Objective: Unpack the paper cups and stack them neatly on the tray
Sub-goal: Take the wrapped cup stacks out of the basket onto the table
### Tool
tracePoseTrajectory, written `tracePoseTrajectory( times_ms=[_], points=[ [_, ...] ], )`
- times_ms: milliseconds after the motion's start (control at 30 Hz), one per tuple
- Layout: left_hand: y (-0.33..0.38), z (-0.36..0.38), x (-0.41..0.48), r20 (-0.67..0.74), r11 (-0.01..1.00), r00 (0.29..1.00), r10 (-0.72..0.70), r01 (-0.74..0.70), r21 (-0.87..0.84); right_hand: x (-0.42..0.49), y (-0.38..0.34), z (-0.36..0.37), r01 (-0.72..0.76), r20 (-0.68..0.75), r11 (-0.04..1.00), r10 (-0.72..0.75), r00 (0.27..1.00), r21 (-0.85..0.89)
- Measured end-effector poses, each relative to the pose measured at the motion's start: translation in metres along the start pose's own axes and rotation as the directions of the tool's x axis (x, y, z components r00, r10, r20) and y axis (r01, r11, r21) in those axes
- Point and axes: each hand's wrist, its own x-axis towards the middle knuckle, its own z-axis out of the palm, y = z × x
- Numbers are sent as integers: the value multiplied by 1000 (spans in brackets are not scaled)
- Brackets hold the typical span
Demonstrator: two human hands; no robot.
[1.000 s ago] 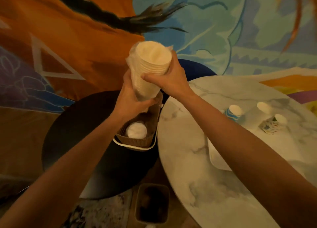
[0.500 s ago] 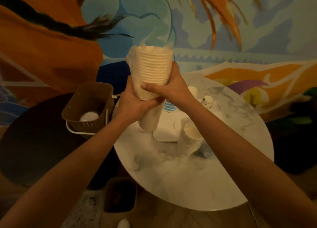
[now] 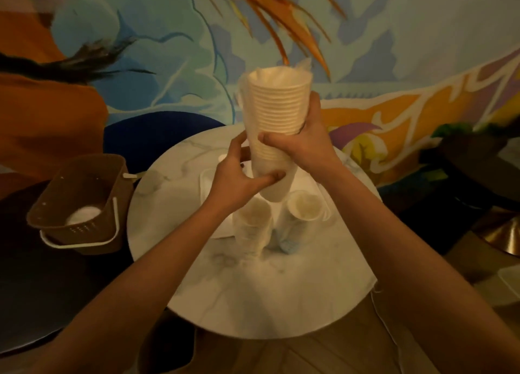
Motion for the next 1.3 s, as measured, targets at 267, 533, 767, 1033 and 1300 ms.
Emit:
tracePoseTrajectory(
  times_ms=[267, 533, 767, 1033, 1300],
  points=[
    [-33, 34, -7, 200, 858, 978, -53, -58, 511, 12, 41, -62, -33, -251, 999, 39, 967, 26],
    [-51, 48, -29, 150, 706, 975, -162, 9, 708, -3, 91, -96, -107, -279, 994, 102, 955, -1],
    [-52, 50, -29, 102, 681, 971, -214, 73, 728, -39, 148, -91, -241, -190, 971, 237, 953, 4],
    [-49, 52, -31, 72, 670, 974, -216, 94, 737, -74, 192, -77, -324, -119, 945, 326, 938, 32],
    [-25, 72, -30, 61, 733, 996, 69, -92, 674, -82, 195, -72, -303, -84, 949, 310, 947, 85]
  ],
)
